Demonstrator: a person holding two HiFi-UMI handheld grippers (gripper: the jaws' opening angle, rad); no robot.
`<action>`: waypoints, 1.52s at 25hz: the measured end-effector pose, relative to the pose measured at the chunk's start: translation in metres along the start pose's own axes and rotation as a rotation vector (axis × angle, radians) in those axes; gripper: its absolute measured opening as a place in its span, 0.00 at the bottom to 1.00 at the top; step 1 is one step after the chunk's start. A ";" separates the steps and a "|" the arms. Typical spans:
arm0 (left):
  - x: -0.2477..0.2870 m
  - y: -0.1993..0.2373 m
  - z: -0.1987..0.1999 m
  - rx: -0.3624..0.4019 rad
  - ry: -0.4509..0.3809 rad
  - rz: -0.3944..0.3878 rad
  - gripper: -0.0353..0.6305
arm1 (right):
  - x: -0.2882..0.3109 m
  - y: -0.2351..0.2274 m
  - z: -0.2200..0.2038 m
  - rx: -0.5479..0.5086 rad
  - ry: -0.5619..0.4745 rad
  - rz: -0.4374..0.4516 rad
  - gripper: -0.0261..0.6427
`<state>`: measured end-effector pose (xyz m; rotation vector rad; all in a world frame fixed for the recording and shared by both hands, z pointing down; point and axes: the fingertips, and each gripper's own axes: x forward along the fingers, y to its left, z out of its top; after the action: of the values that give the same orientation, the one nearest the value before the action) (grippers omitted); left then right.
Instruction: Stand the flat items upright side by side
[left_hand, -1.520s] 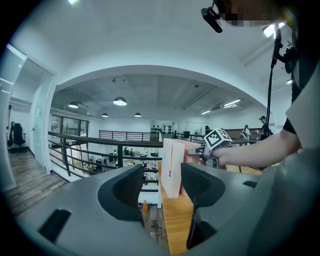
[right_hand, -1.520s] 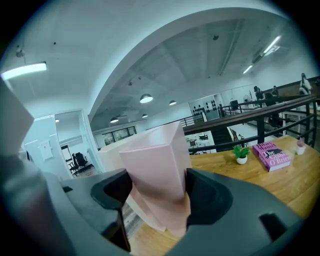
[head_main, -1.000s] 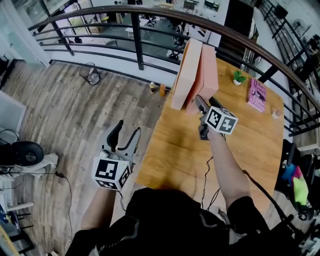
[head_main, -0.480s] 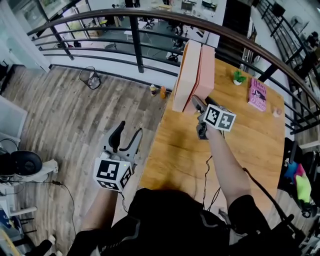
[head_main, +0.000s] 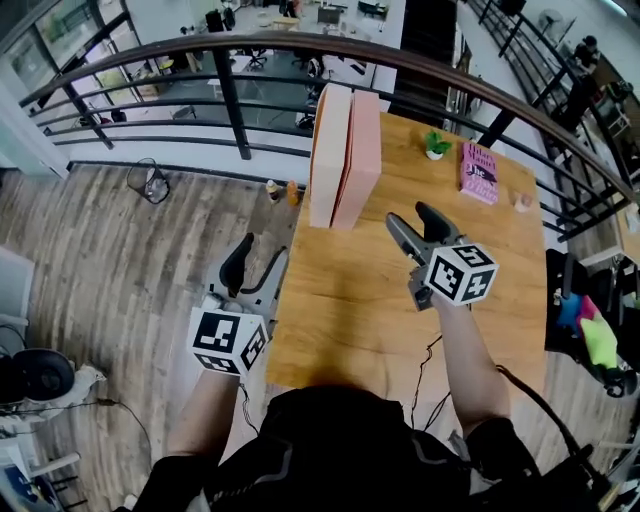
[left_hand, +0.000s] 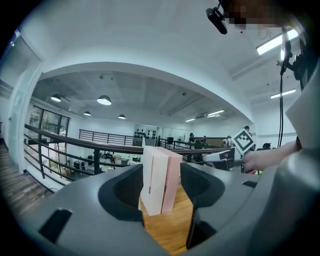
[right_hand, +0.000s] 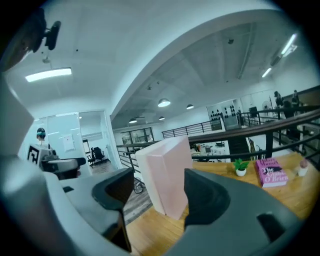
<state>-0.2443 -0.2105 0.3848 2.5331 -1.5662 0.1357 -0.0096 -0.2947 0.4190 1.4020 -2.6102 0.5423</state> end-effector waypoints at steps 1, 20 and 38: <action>0.005 -0.008 0.004 0.006 -0.010 -0.019 0.43 | -0.015 0.000 0.005 -0.034 -0.005 -0.003 0.52; 0.050 -0.159 0.066 0.047 -0.111 -0.183 0.22 | -0.232 -0.056 0.055 -0.175 -0.159 -0.118 0.17; 0.053 -0.210 0.073 0.089 -0.051 -0.060 0.10 | -0.271 -0.092 0.060 -0.190 -0.178 -0.138 0.05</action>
<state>-0.0337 -0.1782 0.3029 2.6693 -1.5338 0.1372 0.2220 -0.1517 0.3107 1.6172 -2.5868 0.1531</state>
